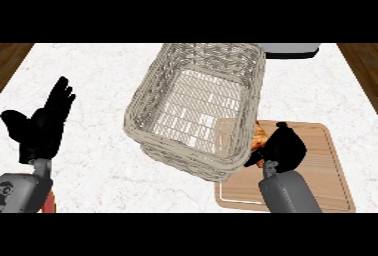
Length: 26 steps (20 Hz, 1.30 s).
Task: Pick the croissant from the cutting board and place it in the basket
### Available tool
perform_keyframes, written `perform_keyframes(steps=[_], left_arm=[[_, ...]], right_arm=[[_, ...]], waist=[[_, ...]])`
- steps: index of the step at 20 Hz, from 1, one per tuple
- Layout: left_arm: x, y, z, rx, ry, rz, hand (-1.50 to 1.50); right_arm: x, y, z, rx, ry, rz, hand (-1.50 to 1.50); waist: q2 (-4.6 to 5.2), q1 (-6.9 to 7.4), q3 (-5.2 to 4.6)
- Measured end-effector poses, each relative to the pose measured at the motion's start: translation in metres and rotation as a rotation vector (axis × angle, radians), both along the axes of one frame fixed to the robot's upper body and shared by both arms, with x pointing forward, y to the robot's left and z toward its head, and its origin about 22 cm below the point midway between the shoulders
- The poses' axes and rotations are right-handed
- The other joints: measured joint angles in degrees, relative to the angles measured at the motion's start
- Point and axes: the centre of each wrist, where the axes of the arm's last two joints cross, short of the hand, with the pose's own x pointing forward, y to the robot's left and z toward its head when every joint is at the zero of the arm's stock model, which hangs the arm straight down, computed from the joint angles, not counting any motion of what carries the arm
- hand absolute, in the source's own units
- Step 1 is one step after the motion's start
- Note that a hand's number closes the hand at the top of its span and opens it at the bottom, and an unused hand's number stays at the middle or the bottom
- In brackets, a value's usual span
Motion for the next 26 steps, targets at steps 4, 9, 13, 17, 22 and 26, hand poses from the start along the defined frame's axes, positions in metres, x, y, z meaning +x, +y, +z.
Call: perform_keyframes(steps=[4, 9, 13, 17, 22, 26], left_arm=[[0.001, -0.004, -0.003, 0.000, 0.001, -0.006, 0.00], [-0.001, -0.003, -0.001, 0.005, 0.007, -0.004, 0.00], [0.002, -0.007, 0.000, 0.002, 0.000, -0.029, 0.00], [0.008, -0.024, 0.003, -0.007, -0.017, -0.096, 0.00], [0.014, -0.038, 0.006, -0.013, -0.028, -0.144, 0.00], [0.017, -0.039, 0.009, -0.012, -0.022, -0.142, 0.00]], right_arm=[[0.002, 0.003, -0.002, 0.016, 0.025, 0.033, 1.50], [0.002, 0.001, -0.007, 0.032, 0.017, 0.045, 1.50], [-0.009, 0.018, -0.008, 0.059, -0.002, 0.190, 1.50], [-0.030, 0.051, 0.006, 0.038, -0.014, 0.511, 1.50], [-0.072, 0.106, 0.013, 0.228, -0.070, 0.791, 1.50], [-0.108, 0.138, 0.020, 0.420, -0.202, 0.916, 1.50]], waist=[[-0.23, 0.02, -0.22], [-0.50, -0.02, -0.48], [-0.58, 1.23, -0.96], [0.34, 5.55, -1.22], [1.93, 8.38, 0.26], [2.00, 8.28, 0.92]])
